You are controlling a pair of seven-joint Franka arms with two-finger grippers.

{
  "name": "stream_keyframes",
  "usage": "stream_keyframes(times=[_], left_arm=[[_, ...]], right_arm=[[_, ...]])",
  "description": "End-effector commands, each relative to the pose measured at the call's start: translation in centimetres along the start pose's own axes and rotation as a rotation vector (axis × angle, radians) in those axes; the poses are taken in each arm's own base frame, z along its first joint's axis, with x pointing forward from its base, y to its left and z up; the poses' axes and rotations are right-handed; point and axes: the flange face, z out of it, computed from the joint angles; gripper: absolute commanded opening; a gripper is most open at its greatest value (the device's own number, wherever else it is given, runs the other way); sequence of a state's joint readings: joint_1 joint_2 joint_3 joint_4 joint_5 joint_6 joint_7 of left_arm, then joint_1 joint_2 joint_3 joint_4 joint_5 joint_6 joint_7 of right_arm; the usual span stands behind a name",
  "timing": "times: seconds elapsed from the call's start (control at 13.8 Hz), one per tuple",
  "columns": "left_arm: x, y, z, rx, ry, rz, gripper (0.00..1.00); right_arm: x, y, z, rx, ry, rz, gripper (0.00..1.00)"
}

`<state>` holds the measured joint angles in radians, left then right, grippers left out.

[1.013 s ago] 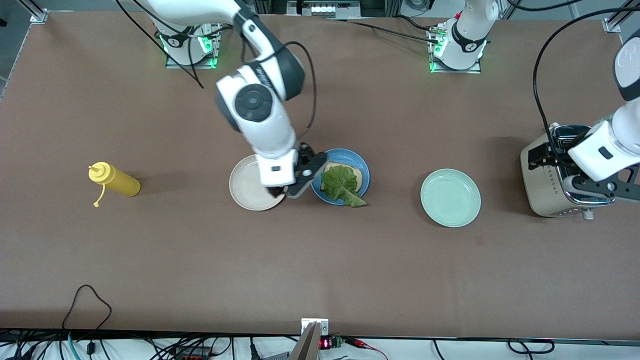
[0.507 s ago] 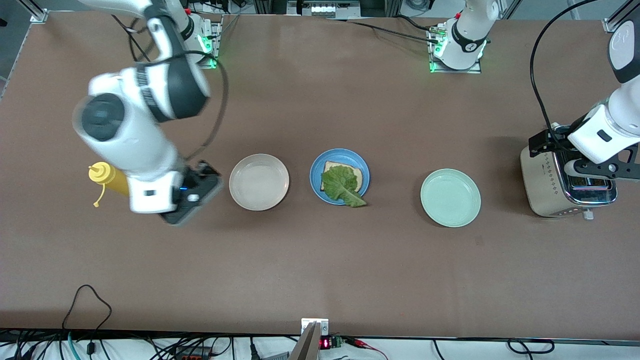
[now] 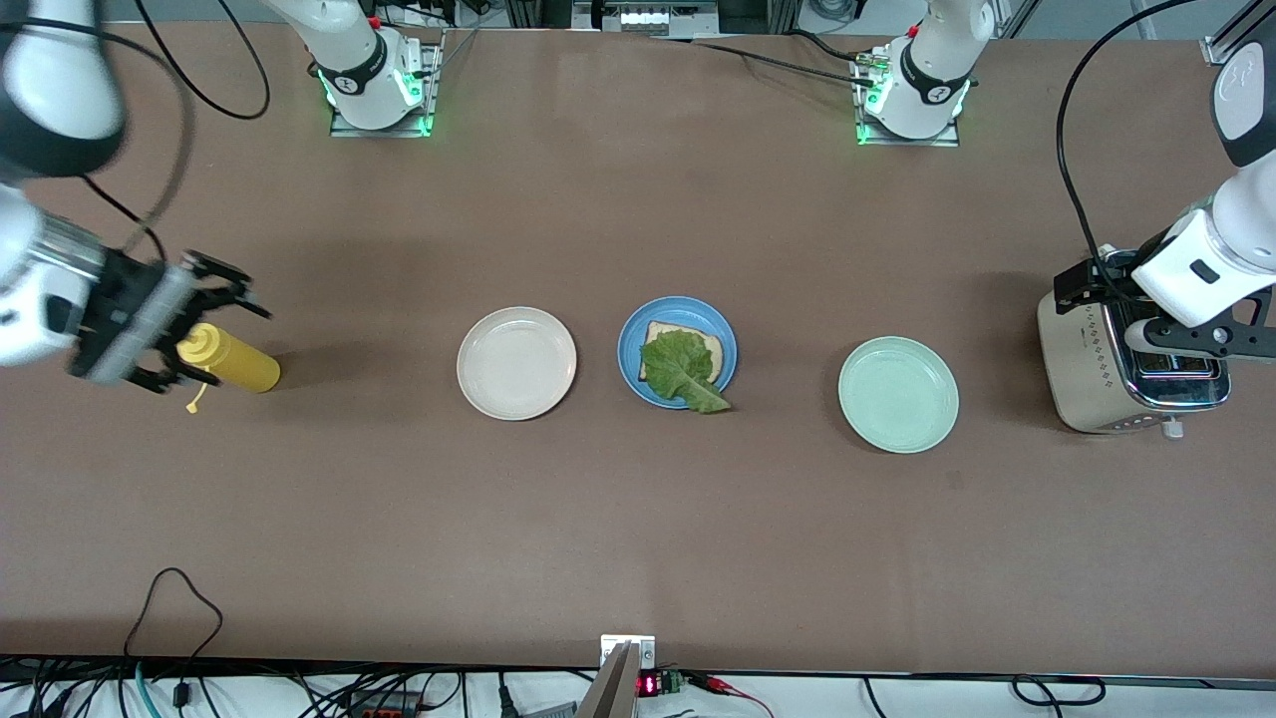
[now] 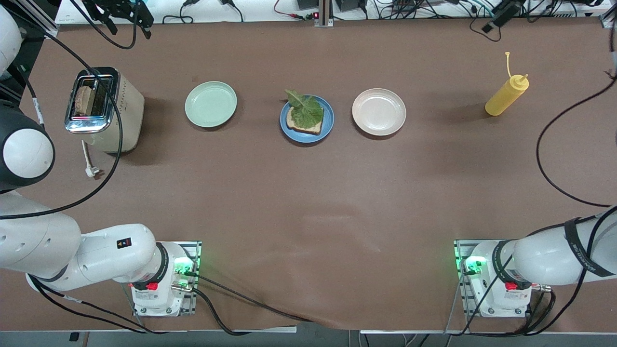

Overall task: Make sandwich in blue plate with both arms
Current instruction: 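Open the right gripper and withdraw it toward the mustard bottle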

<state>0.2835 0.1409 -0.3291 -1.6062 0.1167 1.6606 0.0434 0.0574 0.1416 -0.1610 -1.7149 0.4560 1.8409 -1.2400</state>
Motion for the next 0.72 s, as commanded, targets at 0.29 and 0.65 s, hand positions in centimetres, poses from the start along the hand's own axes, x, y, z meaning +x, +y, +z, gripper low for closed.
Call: stream_keyframes(times=[0.29,0.65], left_arm=[[-0.7,0.1,-0.2,-0.007,0.009,-0.010,1.00],[-0.7,0.1,-0.3,-0.007,0.006,-0.012,1.00]], right_arm=[[-17.9,5.4,-1.2,0.145,0.341,-0.155,1.00],[-29.4,10.8,5.4,0.185,0.627,-0.254,1.00]])
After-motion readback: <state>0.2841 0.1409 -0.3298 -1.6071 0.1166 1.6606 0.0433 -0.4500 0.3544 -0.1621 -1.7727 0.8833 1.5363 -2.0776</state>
